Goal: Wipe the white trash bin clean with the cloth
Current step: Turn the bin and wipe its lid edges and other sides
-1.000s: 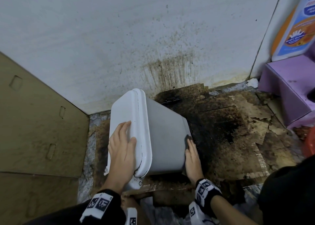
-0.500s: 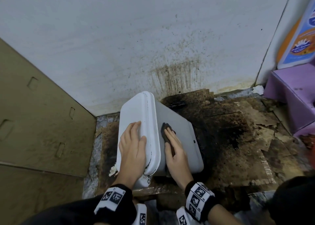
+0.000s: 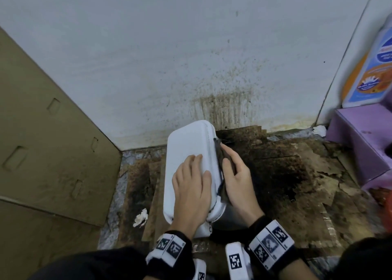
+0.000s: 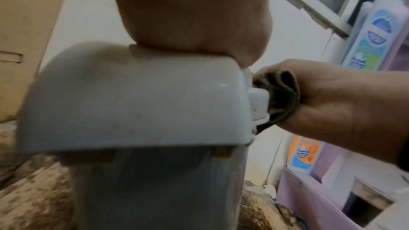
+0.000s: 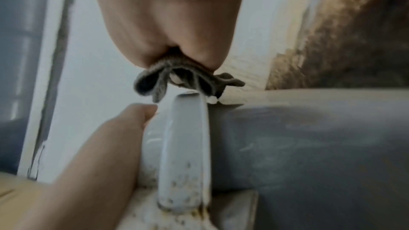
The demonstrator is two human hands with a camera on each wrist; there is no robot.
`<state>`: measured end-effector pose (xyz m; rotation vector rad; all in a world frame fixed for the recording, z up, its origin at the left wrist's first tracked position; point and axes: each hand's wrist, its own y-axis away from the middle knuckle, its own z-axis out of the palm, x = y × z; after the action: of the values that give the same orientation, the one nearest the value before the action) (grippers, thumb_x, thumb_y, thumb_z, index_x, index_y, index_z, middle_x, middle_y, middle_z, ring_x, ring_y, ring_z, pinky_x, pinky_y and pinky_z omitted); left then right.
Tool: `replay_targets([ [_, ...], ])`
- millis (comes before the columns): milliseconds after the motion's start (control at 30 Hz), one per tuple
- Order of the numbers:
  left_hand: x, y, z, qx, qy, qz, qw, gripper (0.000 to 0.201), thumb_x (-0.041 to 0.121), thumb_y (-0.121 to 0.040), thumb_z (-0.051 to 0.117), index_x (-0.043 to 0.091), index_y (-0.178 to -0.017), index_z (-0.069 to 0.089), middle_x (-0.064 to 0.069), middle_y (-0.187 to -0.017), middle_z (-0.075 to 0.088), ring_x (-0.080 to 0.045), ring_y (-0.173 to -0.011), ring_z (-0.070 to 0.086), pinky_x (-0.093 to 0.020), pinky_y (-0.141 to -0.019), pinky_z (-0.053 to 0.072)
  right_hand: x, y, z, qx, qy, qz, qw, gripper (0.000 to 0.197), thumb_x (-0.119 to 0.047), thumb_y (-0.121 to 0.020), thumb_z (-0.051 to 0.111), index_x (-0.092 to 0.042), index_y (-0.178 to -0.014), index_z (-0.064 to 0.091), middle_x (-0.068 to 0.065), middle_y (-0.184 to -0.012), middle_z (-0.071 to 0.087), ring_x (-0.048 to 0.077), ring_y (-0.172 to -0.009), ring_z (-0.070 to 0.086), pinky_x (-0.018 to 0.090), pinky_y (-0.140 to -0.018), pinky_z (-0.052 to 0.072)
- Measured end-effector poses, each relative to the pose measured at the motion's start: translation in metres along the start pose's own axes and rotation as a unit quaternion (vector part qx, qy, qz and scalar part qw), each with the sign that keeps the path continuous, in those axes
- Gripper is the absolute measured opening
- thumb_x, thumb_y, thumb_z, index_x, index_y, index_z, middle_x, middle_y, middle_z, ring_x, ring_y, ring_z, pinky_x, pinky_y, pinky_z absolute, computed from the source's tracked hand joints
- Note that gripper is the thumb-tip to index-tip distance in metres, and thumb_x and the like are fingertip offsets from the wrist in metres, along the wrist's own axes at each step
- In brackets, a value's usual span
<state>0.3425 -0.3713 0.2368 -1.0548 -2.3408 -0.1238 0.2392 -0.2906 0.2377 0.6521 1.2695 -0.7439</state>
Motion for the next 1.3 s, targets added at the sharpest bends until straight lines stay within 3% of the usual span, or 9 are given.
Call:
replay_targets([
  [167, 0.017, 0.001, 0.006, 0.002, 0.075, -0.009, 0.997, 0.065, 0.059, -0.099, 0.015, 0.037, -0.16, 0.027, 0.014, -0.164, 0.025, -0.005, -0.149, 0.018, -0.037, -0.124, 0.015, -0.004, 0.005, -0.016, -0.024, 0.091, -0.015, 0.995, 0.04, -0.02, -0.109, 0.045, -0.03, -0.147, 0.053, -0.024, -0.142, 0.056, -0.009, -0.128, 0.053, 0.03, -0.112, 0.046],
  [333, 0.028, 0.0, -0.007, 0.086, 0.304, -0.122, 0.941, 0.05, 0.053, -0.102, 0.035, 0.046, -0.151, 0.039, 0.024, -0.151, 0.037, 0.0, -0.147, 0.024, -0.04, -0.123, 0.02, -0.011, 0.002, -0.037, -0.009, 0.129, -0.022, 0.991, 0.039, -0.018, -0.109, 0.045, -0.027, -0.146, 0.054, -0.028, -0.132, 0.059, -0.019, -0.111, 0.057, 0.01, -0.091, 0.05],
  [400, 0.019, -0.005, -0.015, 0.084, 0.279, -0.15, 0.945, 0.04, 0.041, -0.109, 0.037, 0.038, -0.148, 0.046, 0.016, -0.15, 0.041, -0.004, -0.145, 0.025, -0.045, -0.124, 0.022, -0.014, 0.002, -0.046, -0.005, 0.138, -0.018, 0.99, 0.039, -0.018, -0.109, 0.044, -0.029, -0.145, 0.054, -0.038, -0.116, 0.063, -0.013, -0.104, 0.062, 0.022, -0.089, 0.054],
  [500, 0.0, -0.009, -0.014, 0.04, 0.222, -0.176, 0.958, 0.04, 0.035, -0.112, 0.036, 0.027, -0.151, 0.043, 0.007, -0.158, 0.039, -0.006, -0.144, 0.025, -0.041, -0.122, 0.022, -0.016, 0.001, -0.06, -0.001, 0.167, -0.005, 0.986, 0.039, -0.021, -0.109, 0.043, -0.031, -0.146, 0.053, -0.041, -0.099, 0.066, 0.014, -0.11, 0.061, 0.034, -0.091, 0.051],
  [600, -0.005, -0.006, 0.0, -0.013, 0.23, -0.18, 0.956, 0.055, 0.049, -0.11, 0.033, 0.024, -0.16, 0.032, 0.004, -0.165, 0.032, -0.014, -0.148, 0.033, -0.045, -0.122, 0.029, -0.016, -0.003, -0.074, 0.006, 0.224, -0.03, 0.974, 0.04, -0.022, -0.109, 0.045, -0.031, -0.147, 0.052, -0.024, -0.135, 0.061, 0.006, -0.123, 0.06, 0.034, -0.104, 0.052],
  [767, 0.008, 0.001, 0.021, -0.049, 0.269, -0.137, 0.952, 0.075, 0.07, -0.1, 0.029, 0.034, -0.164, 0.016, 0.015, -0.167, 0.024, -0.01, -0.141, 0.041, -0.03, -0.107, 0.035, -0.018, -0.008, -0.079, -0.052, 0.319, -0.043, 0.945, 0.047, -0.018, -0.11, 0.041, -0.025, -0.157, 0.039, -0.013, -0.162, 0.034, 0.005, -0.152, 0.025, 0.035, -0.125, 0.027],
  [900, 0.014, 0.001, 0.028, -0.04, 0.277, -0.129, 0.951, 0.074, 0.068, -0.101, 0.027, 0.033, -0.165, 0.016, 0.017, -0.168, 0.018, -0.008, -0.146, 0.036, -0.031, -0.113, 0.032, -0.022, -0.02, -0.085, -0.085, 0.33, -0.024, 0.94, 0.051, -0.019, -0.111, 0.039, -0.025, -0.16, 0.03, -0.013, -0.165, 0.023, 0.008, -0.156, 0.012, 0.04, -0.128, 0.02],
  [1167, 0.018, -0.002, 0.031, -0.029, 0.288, -0.137, 0.947, 0.061, 0.054, -0.108, 0.029, 0.029, -0.163, 0.023, 0.016, -0.164, 0.022, 0.004, -0.126, 0.038, -0.024, -0.103, 0.03, -0.013, 0.025, -0.087, -0.009, 0.325, -0.041, 0.945, 0.047, -0.015, -0.108, 0.043, -0.023, -0.154, 0.044, -0.01, -0.158, 0.041, 0.007, -0.15, 0.031, 0.039, -0.124, 0.031],
  [1300, 0.017, -0.002, 0.03, -0.034, 0.285, -0.136, 0.948, 0.059, 0.055, -0.108, 0.029, 0.03, -0.161, 0.024, 0.015, -0.163, 0.023, -0.001, -0.126, 0.042, -0.026, -0.102, 0.033, -0.017, 0.026, -0.087, -0.012, 0.339, -0.036, 0.94, 0.046, -0.014, -0.108, 0.042, -0.023, -0.154, 0.044, -0.008, -0.157, 0.043, 0.007, -0.148, 0.033, 0.037, -0.122, 0.033],
])
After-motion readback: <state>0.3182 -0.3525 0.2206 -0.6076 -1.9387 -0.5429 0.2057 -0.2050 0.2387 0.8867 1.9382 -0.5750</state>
